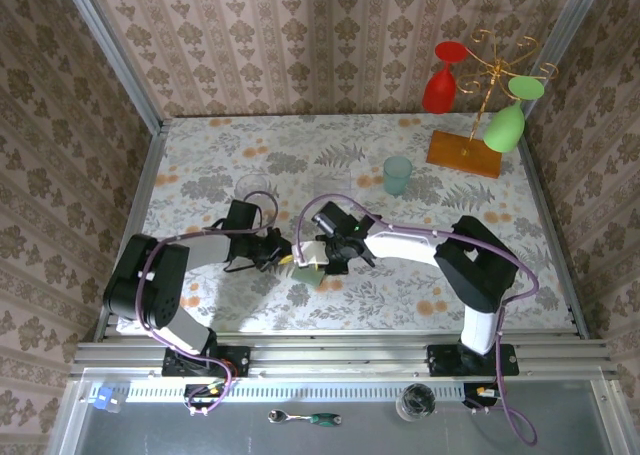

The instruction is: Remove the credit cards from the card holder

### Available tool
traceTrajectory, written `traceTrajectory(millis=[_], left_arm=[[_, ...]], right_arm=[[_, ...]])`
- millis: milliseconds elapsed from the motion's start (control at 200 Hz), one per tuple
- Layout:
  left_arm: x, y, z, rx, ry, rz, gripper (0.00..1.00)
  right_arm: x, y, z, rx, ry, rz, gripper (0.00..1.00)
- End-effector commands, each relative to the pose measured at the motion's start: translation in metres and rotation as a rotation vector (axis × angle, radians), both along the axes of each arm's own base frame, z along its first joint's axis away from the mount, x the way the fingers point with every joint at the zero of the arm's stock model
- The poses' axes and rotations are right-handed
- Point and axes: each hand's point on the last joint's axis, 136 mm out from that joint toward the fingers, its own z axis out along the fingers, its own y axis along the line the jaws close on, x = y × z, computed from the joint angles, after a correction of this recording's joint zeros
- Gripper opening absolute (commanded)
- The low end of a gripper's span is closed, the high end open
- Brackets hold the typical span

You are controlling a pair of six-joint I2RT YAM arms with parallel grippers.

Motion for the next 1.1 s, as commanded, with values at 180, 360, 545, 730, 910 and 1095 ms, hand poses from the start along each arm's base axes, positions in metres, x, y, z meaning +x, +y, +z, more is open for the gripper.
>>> traceTrajectory(millis=[180,360,545,730,910,1095], left_arm=[[-0.022,-0.006,-0.018,-0.023,0.064,-0.023,0.09],[-0.025,-0.023,-0.016,-0.048,0.064,-0.067,0.09],[-0.04,-0.038,-0.012,-0.056,0.068,-0.12,0.07],[-0.05,-0.051,-0.009,-0.086,0.075,-0.164,0.06],[-0.052,-0.055,-0.007,-0.104,0.073,-0.177,0.04],[-0.04,-0.033,-0.001,-0.091,0.039,-0.084,0.04]], right_arm=[[0.015,-0.011,0.006,-0.017,-0.017,-0.046,0.37],[0.019,-0.012,0.026,0.093,0.028,-0.279,0.49],[0.028,-0.024,0.044,0.209,0.143,-0.686,0.51],[0.024,-0.049,0.044,0.231,0.33,-1.158,0.45],[0.003,-0.064,0.031,0.109,0.488,-1.419,0.41],[0.004,-0.057,0.024,0.078,0.517,-1.445,0.39]])
